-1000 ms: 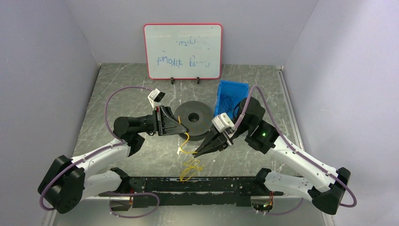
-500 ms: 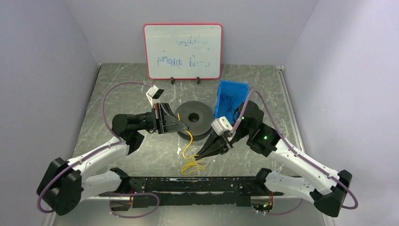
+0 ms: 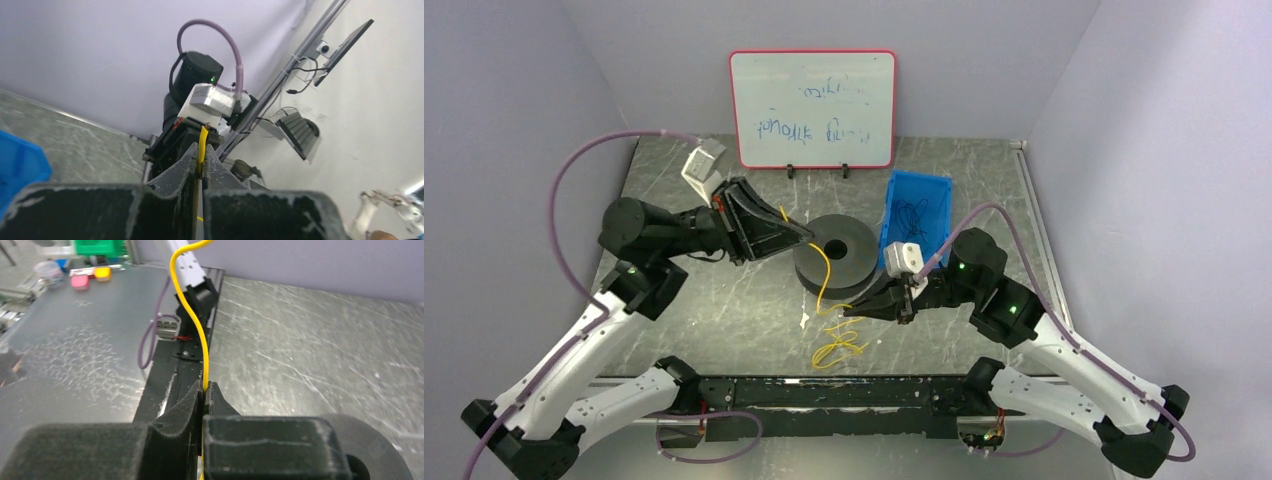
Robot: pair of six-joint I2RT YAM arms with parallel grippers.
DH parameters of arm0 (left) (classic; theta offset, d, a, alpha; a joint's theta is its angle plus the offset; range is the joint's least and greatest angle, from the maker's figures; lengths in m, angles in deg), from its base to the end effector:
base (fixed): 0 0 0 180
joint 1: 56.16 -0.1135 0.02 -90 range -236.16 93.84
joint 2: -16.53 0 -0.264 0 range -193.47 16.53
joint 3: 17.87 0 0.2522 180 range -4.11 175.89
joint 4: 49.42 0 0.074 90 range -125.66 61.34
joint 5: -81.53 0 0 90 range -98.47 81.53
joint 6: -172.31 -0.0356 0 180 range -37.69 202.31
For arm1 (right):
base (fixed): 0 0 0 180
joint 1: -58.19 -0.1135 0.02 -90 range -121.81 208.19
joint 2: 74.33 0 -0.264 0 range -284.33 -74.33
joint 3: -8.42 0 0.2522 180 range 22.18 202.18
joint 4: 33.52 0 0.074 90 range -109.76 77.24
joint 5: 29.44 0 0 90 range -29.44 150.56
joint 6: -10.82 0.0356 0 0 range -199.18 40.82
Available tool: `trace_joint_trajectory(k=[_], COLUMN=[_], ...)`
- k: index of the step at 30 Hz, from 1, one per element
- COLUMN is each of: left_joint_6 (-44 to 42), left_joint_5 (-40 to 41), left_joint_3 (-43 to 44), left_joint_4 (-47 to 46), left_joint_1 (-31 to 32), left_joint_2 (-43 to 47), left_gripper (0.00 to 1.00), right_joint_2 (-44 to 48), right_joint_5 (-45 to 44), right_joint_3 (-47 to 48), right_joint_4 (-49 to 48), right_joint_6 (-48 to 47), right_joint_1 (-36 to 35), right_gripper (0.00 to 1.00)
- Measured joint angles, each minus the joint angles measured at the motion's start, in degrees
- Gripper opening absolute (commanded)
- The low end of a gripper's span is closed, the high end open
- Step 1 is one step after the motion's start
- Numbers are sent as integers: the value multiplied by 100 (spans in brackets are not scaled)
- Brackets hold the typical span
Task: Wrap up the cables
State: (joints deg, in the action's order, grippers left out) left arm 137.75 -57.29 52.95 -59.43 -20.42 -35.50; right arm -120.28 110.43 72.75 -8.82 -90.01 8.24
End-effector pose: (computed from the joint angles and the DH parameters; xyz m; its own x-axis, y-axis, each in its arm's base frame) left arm 0.1318 -0.1279 0.4498 -0.5358 -0.2825 -0.7957 0.8439 -0.1471 -0.5160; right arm 0.0899 0.1493 0.3721 0.1150 -0.0514 -0.9920 -0.9782 -0.1799 -0.1041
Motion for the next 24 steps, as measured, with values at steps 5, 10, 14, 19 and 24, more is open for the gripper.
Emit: trace_joint_trajectory(k=[5,10,14,19,24], left_joint_6=[-885,-1307,-1436,-1451,-1453], left_joint_5=[348,511,605,616,695], left_joint_3=[831,1370,1694,2031,2229], left_joint_4=[1281,2059,2398,2446,2559], left_joint_1=[0,0,0,0,0], left_joint_2=[144,181,70,31,-28], left_gripper=[7,7,7,7,7], right_joint_2=[175,74,-168,-737,-1320], right_joint_5=[-841,-1602,-1956,-2173,-2127], right_joint_3=[-339,-798,-1132,-1751,-2009], right_joint_4=[-214,-927,-1596,-2481,-3331], right_joint_6=[271,708,1086,1692,2157], right_joint_1=[0,0,0,0,-2], right_gripper=[0,15,27,38,45])
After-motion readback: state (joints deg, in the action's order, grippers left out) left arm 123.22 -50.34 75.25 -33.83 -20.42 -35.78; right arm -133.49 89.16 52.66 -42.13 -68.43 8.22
